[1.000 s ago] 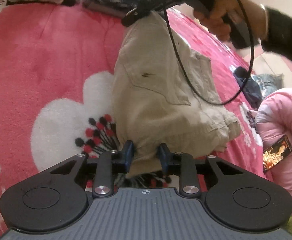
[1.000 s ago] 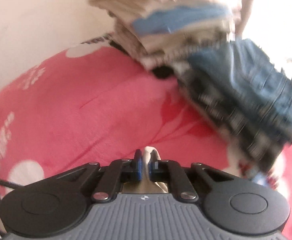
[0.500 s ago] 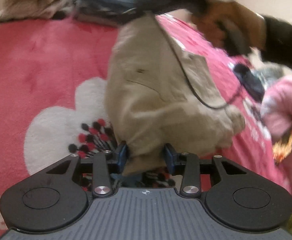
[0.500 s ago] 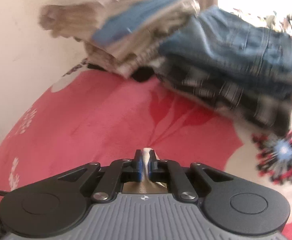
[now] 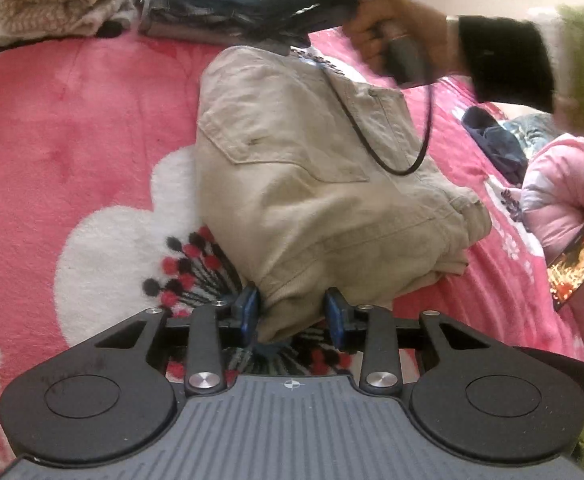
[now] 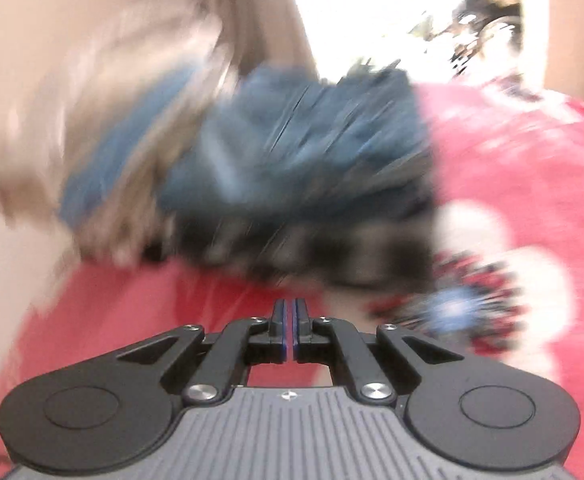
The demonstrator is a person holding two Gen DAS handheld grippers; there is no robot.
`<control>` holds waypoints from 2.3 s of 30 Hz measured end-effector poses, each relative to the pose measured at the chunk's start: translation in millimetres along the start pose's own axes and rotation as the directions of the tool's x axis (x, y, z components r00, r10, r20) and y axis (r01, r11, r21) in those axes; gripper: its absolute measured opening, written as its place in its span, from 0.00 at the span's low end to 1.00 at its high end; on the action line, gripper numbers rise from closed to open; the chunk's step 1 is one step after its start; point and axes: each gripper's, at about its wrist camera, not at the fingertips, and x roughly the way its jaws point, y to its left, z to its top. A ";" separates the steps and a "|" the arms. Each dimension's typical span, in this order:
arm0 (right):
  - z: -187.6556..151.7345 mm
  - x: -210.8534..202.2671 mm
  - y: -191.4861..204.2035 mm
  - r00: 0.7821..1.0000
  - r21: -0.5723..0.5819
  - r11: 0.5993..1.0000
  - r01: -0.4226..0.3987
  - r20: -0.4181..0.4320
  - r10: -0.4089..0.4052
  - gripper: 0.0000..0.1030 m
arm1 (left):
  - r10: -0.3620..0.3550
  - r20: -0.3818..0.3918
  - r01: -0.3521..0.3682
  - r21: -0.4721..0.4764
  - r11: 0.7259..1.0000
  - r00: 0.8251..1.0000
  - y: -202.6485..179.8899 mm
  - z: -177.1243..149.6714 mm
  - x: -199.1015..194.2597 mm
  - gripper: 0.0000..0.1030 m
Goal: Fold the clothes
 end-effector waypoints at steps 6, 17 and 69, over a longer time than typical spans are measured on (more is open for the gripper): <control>-19.5 -130.5 -46.0 0.982 0.010 0.997 0.076 0.172 -0.077 0.07 | 0.051 0.014 -0.050 -0.048 0.998 0.999 10.7 15.9 -35.3 0.34; -122.8 -106.1 -7.0 0.986 -0.362 0.923 -0.132 -0.145 0.084 0.07 | 0.081 0.070 -0.090 0.139 0.986 0.994 -39.3 94.5 23.6 0.35; -209.6 -112.8 -75.2 0.900 0.468 0.845 -0.258 -0.200 0.386 0.72 | 0.159 -0.020 -0.160 -0.112 0.981 0.987 -15.4 81.9 7.5 0.60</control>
